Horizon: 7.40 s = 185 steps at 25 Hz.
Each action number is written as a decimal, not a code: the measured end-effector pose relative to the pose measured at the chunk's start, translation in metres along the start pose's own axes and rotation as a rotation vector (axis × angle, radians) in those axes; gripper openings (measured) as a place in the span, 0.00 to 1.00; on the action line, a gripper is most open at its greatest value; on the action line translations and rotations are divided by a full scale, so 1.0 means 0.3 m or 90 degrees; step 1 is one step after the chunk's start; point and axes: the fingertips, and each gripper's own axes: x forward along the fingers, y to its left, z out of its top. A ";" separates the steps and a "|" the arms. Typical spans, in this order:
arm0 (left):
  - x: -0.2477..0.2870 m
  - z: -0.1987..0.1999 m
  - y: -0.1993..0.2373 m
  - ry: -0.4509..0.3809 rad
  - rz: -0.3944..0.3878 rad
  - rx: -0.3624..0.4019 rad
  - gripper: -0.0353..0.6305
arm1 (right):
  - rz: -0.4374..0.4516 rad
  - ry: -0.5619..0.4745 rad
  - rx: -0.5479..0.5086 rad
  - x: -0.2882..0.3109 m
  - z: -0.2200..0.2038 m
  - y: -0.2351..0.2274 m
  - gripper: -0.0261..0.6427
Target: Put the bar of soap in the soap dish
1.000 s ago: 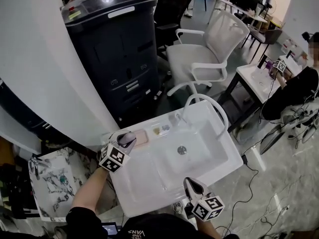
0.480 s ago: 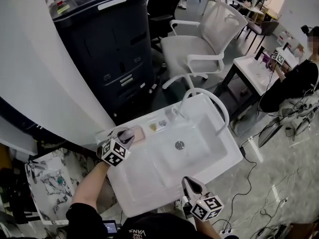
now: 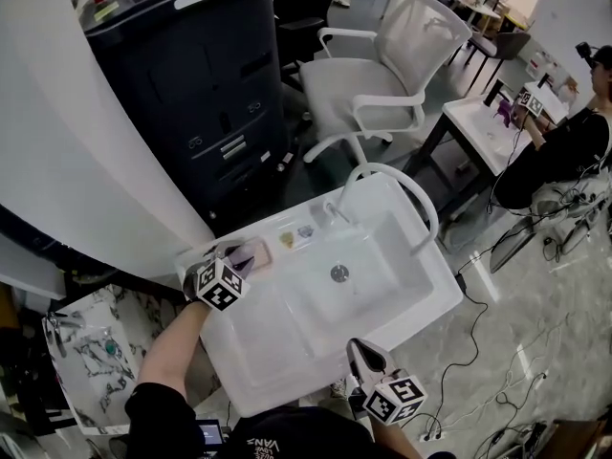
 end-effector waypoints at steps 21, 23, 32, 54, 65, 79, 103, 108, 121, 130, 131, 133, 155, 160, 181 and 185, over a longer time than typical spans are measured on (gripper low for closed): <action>0.095 -0.078 -0.031 0.096 -0.048 0.081 0.32 | -0.021 -0.010 0.012 -0.002 0.001 -0.032 0.04; 0.100 -0.085 -0.031 0.100 -0.048 0.081 0.32 | -0.022 -0.009 0.013 -0.002 0.000 -0.030 0.04; 0.111 -0.079 -0.025 0.096 -0.045 0.092 0.32 | -0.025 -0.009 0.018 -0.006 -0.003 -0.038 0.04; 0.112 -0.073 -0.038 0.108 -0.081 0.115 0.32 | -0.024 -0.011 0.023 -0.008 -0.005 -0.039 0.04; 0.105 -0.067 -0.060 0.114 -0.127 0.102 0.35 | -0.022 -0.007 0.022 0.001 -0.006 -0.036 0.04; 0.095 -0.058 -0.052 0.108 -0.132 0.093 0.42 | -0.016 -0.006 0.023 0.010 -0.006 -0.029 0.04; -0.054 0.024 -0.003 0.018 -0.027 0.072 0.36 | 0.032 0.009 0.000 0.007 0.014 0.010 0.04; -0.132 0.056 0.018 -0.019 0.031 0.055 0.25 | 0.052 0.012 -0.012 -0.003 0.017 0.026 0.04; -0.335 0.140 -0.069 -0.099 0.112 -0.006 0.13 | 0.099 0.017 -0.036 -0.059 0.017 0.056 0.04; -0.534 0.192 -0.157 -0.184 0.193 -0.077 0.13 | 0.146 0.028 -0.053 -0.090 0.013 0.077 0.04; -0.550 0.193 -0.170 -0.187 0.200 -0.086 0.13 | 0.152 0.029 -0.056 -0.093 0.014 0.079 0.04; -0.583 0.189 -0.194 -0.195 0.214 -0.106 0.13 | 0.166 0.031 -0.062 -0.097 0.017 0.088 0.04; -0.859 0.226 -0.577 -0.291 0.335 -0.260 0.13 | 0.276 0.050 -0.124 -0.187 0.046 0.116 0.04; -0.884 0.218 -0.651 -0.302 0.357 -0.308 0.13 | 0.293 0.060 -0.133 -0.195 0.042 0.113 0.04; -0.929 0.183 -0.929 -0.308 0.369 -0.421 0.13 | 0.302 0.068 -0.159 -0.237 0.018 0.091 0.04; -0.936 0.169 -0.948 -0.311 0.369 -0.433 0.13 | 0.297 0.067 -0.168 -0.239 0.005 0.093 0.04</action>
